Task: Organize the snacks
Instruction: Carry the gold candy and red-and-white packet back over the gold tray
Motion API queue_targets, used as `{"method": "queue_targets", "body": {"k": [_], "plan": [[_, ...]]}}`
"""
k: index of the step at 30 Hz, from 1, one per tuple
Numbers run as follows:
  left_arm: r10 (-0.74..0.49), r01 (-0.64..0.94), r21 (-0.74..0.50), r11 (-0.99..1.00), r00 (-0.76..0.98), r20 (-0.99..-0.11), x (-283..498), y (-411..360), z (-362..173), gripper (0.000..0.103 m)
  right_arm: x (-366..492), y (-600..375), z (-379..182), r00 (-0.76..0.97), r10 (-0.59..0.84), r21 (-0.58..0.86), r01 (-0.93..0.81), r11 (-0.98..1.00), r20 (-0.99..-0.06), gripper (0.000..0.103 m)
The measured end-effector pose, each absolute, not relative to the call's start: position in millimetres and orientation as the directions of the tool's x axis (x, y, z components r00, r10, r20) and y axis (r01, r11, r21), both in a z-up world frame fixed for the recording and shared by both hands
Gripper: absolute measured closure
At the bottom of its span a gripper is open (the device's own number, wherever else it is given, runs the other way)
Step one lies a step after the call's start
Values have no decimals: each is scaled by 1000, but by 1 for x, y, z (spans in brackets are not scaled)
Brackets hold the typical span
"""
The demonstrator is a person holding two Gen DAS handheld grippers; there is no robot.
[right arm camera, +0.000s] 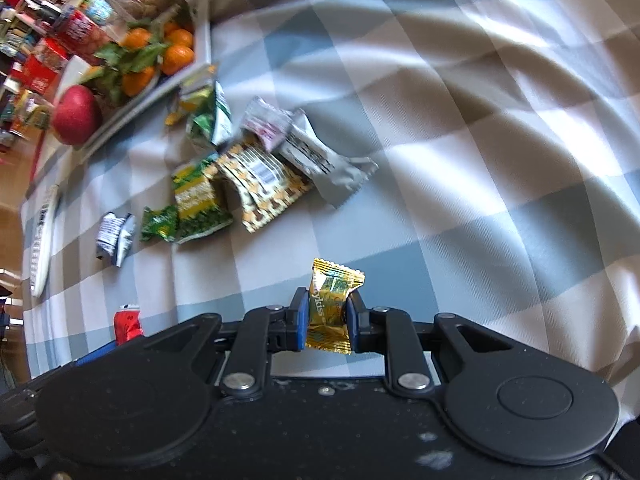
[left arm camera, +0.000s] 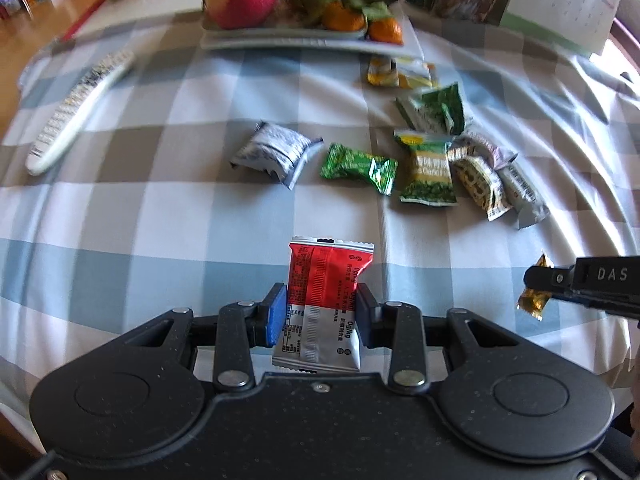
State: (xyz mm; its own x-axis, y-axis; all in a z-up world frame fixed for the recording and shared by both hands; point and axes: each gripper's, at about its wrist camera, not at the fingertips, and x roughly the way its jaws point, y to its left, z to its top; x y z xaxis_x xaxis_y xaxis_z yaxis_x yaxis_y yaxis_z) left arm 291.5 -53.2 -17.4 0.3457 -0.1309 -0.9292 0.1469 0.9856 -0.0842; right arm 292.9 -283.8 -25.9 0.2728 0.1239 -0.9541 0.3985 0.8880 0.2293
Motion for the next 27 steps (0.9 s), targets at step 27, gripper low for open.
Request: {"method": "queue_targets", "body": {"k": [27], "plan": [[-195,190,-106,976,551,-811,80,-4,15,59,97,-268,37,692,-1,335,350,875,-722,82]]}}
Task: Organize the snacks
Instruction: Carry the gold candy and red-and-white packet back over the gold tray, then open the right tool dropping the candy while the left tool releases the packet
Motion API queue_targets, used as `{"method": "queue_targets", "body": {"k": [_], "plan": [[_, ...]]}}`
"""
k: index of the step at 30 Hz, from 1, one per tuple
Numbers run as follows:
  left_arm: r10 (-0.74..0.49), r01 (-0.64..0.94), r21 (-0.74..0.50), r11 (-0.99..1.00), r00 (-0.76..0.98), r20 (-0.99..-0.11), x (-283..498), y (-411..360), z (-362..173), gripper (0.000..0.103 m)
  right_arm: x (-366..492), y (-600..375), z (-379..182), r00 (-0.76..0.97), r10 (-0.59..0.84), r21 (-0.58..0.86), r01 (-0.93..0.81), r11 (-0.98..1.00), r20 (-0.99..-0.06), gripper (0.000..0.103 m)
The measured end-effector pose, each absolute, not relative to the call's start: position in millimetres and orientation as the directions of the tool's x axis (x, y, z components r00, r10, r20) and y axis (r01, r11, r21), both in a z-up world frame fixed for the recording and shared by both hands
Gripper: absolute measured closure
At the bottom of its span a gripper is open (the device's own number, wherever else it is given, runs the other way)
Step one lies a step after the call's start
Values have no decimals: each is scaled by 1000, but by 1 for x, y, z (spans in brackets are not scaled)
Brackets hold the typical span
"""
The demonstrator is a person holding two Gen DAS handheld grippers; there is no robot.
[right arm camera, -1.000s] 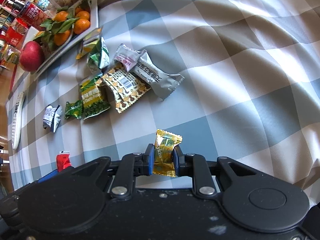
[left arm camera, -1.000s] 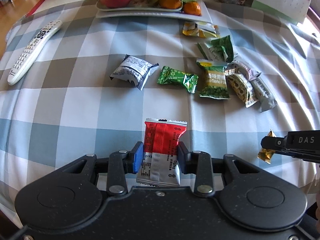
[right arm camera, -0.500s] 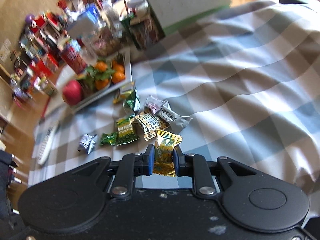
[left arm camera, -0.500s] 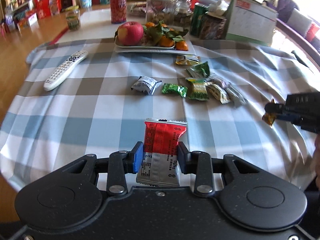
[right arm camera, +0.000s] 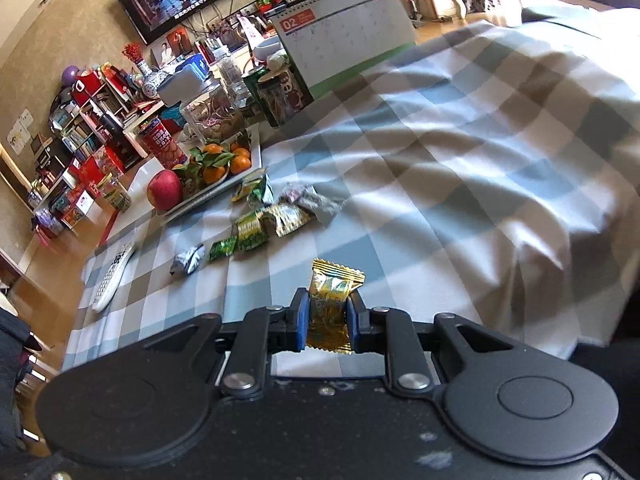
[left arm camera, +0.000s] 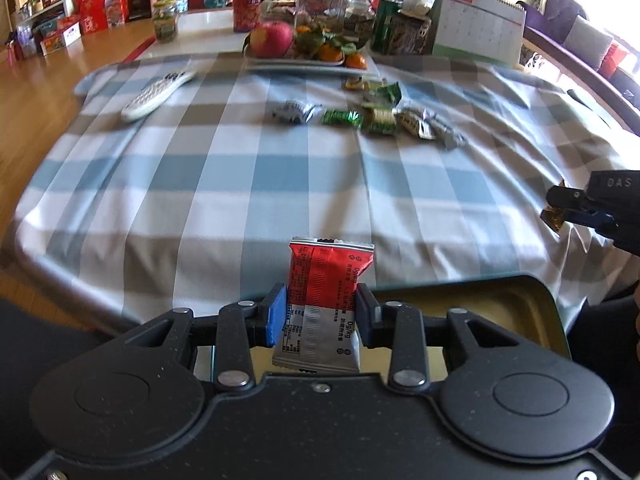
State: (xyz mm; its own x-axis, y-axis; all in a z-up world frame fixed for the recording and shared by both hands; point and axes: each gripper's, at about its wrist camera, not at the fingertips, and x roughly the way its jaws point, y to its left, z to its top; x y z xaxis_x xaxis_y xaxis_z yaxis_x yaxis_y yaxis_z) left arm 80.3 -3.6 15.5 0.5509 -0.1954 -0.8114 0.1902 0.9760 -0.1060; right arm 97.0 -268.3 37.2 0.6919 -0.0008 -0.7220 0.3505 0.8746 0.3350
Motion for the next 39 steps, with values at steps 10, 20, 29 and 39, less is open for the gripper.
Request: {"method": "queue_targets", "body": {"k": [10,20,29,39], "plan": [[-216,151,-164,975,467,-857,41,-1,-3,59,35,-255,30,667,15,346,367,863,-745,82],[-183,122,-144,982,421,-889,26,-4,-15,59,-2,-229,17,614,58,322,328,888,-787,82],[-175,100,-147,984,391,-904,29,-1,-21,59,-8,-216,1,512,139,326,296,898,-848,82],[-179,84,-159,984,374,-910,30,2,-27,58,-3,-212,-3,489,143,319,298,900,-860,82]]}}
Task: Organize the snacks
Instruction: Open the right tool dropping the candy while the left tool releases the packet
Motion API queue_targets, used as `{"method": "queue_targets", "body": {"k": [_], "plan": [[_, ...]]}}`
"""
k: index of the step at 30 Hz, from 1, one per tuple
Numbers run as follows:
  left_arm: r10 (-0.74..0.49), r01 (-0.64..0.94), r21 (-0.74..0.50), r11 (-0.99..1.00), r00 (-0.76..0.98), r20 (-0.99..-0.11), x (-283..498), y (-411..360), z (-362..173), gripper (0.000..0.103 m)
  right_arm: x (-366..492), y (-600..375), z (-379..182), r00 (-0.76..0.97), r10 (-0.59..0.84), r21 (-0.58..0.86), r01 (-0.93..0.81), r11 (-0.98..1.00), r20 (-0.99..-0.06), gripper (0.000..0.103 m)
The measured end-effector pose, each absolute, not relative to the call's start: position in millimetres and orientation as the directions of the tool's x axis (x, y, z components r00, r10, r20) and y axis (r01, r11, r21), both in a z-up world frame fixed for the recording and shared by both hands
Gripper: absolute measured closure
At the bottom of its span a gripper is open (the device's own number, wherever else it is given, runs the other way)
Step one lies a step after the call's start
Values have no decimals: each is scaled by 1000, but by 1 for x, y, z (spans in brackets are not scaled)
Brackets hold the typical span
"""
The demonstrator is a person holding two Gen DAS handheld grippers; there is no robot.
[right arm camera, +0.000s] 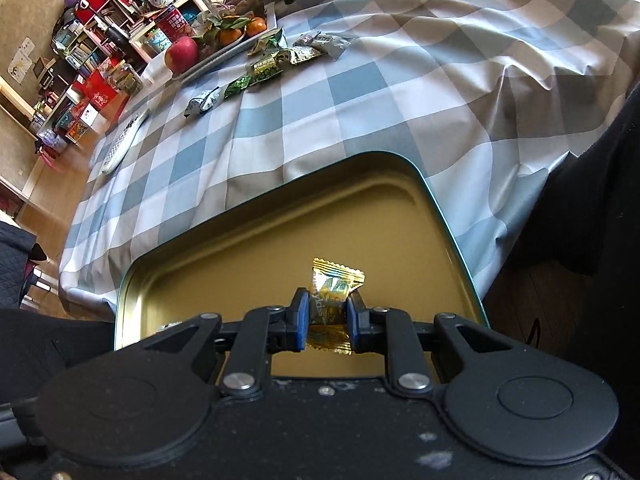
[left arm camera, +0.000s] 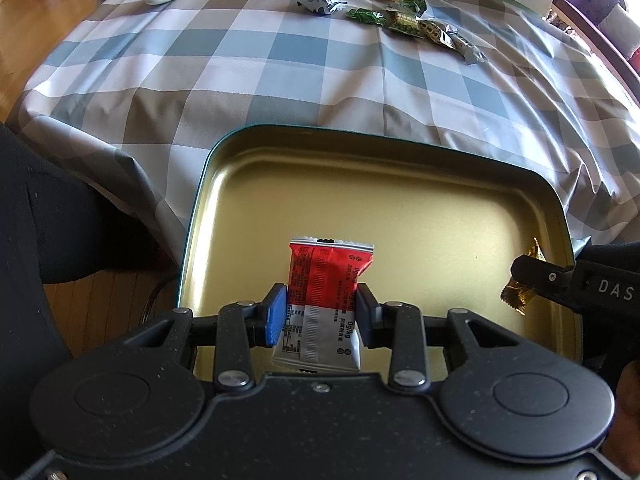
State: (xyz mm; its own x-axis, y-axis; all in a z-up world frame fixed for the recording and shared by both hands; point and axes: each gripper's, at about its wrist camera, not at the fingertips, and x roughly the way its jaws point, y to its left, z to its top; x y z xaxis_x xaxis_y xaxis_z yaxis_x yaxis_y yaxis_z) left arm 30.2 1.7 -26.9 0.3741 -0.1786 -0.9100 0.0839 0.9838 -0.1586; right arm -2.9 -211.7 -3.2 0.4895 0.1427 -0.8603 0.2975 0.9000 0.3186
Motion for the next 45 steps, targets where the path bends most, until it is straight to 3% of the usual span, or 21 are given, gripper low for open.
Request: {"method": "queue_targets", "body": {"k": [15,22,45], "plan": [[-168,68,-154,986,367,-915,30,2,-29,58,-1,-210,-4,484,142,312,292,904,-864,79],[-167,74,-150,986,365,-916,31,1,-29,58,-1,-208,-3,486,134,303,287,908,-863,71],[-161,65,-147,987,366,-917,31,2,-29,58,2,-208,-4,466,130,281,270,921,-875,62]]}}
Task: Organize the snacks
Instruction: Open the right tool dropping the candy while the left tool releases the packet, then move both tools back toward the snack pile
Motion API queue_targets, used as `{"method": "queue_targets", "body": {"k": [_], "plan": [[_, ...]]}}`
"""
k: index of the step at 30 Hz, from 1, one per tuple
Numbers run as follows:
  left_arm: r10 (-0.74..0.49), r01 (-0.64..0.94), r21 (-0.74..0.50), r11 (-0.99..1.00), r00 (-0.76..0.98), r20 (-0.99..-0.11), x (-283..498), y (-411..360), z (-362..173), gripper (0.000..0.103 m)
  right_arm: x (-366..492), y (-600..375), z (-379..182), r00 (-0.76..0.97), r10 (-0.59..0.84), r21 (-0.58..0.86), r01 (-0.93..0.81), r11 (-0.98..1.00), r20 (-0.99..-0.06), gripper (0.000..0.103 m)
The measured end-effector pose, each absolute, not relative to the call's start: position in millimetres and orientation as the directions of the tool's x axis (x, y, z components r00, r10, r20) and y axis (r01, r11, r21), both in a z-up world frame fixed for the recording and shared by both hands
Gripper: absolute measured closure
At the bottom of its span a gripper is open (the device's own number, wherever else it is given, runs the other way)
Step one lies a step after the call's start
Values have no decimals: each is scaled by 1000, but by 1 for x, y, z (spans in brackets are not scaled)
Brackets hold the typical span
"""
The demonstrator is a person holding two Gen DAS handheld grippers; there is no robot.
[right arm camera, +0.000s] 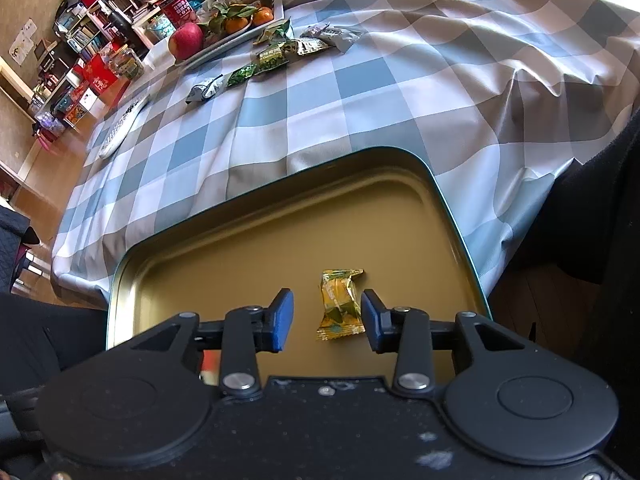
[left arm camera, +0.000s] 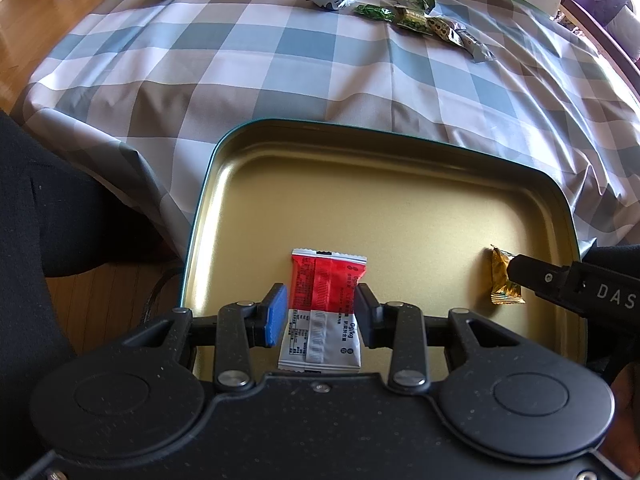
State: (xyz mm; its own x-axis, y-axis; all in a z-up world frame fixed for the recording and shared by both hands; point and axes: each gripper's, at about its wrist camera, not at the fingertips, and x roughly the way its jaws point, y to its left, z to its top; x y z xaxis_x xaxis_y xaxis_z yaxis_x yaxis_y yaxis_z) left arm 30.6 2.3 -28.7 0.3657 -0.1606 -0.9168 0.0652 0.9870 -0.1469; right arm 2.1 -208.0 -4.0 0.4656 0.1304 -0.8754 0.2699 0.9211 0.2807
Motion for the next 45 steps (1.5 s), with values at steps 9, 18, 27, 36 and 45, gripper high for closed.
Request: {"method": "queue_targets", "body": {"k": [9,18,27,36,45], "plan": [[-114,71,-96,993,336,-935,31,-3,-31,54,7,-205,-4,424,112,244,272,931,-899,58],[-116,100,-91,991,273,-955,35,-3,-23,54,14,-193,-9,299,127,197,215,957,-946,55],[-135,57,-127,990,160,-978,55,14,-9,54,26,-187,-9,169,174,202,167,965,-970,49],[-92,113,-84,990,70,-993,77,9,6,54,47,-177,9,45,205,209,108,972,-978,46],[-91,112,-76,991,130,-987,123,10,28,54,76,-176,31,-22,185,184,48,982,-983,46]]}}
